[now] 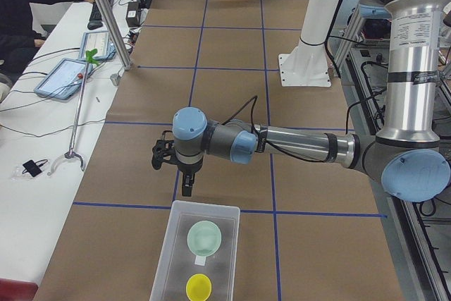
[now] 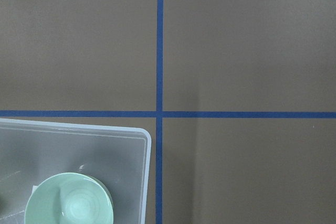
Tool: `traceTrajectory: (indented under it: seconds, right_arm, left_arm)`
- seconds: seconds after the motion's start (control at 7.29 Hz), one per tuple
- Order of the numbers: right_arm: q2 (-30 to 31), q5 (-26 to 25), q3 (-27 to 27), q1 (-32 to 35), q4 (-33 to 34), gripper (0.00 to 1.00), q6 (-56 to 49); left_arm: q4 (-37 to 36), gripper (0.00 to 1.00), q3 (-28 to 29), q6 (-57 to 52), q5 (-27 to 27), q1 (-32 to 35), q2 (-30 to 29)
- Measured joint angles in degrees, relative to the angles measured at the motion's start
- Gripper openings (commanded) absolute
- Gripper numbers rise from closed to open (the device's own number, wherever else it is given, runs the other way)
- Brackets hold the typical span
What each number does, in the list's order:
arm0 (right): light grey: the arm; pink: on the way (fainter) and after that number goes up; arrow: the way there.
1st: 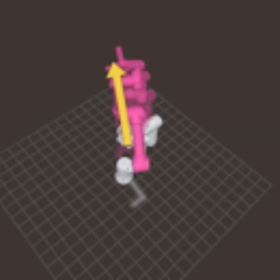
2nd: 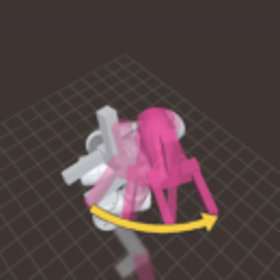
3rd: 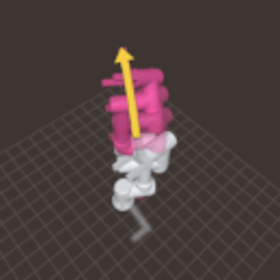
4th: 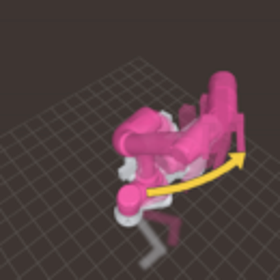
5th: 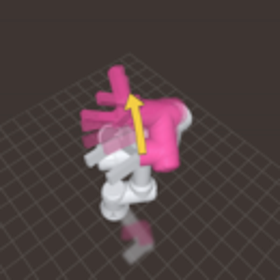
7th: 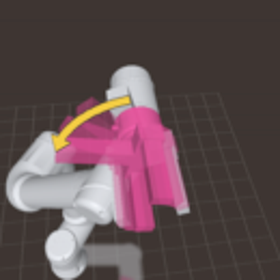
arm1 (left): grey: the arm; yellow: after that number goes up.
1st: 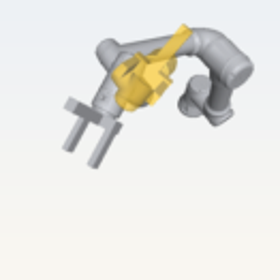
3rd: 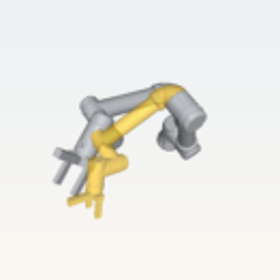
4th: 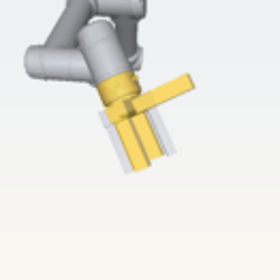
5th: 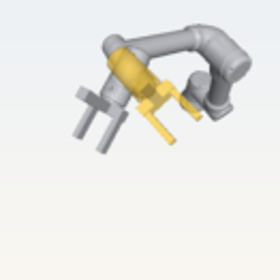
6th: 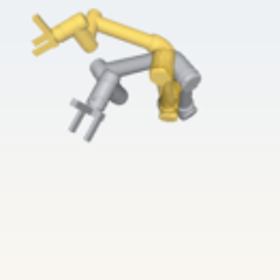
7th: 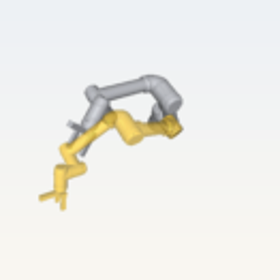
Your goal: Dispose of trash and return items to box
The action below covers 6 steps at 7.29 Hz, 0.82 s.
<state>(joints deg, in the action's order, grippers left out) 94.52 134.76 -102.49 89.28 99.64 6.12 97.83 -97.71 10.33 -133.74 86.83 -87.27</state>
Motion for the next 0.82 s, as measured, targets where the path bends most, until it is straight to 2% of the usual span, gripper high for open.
traceTrajectory:
  seconds: [0.82]
  right_arm:
    - [-0.01, 1.89, 1.99, 1.05, -0.05, 1.0, -0.05]
  left_arm:
    - [0.12, 0.99, 0.68, -0.66, 0.06, 0.09, 1.05]
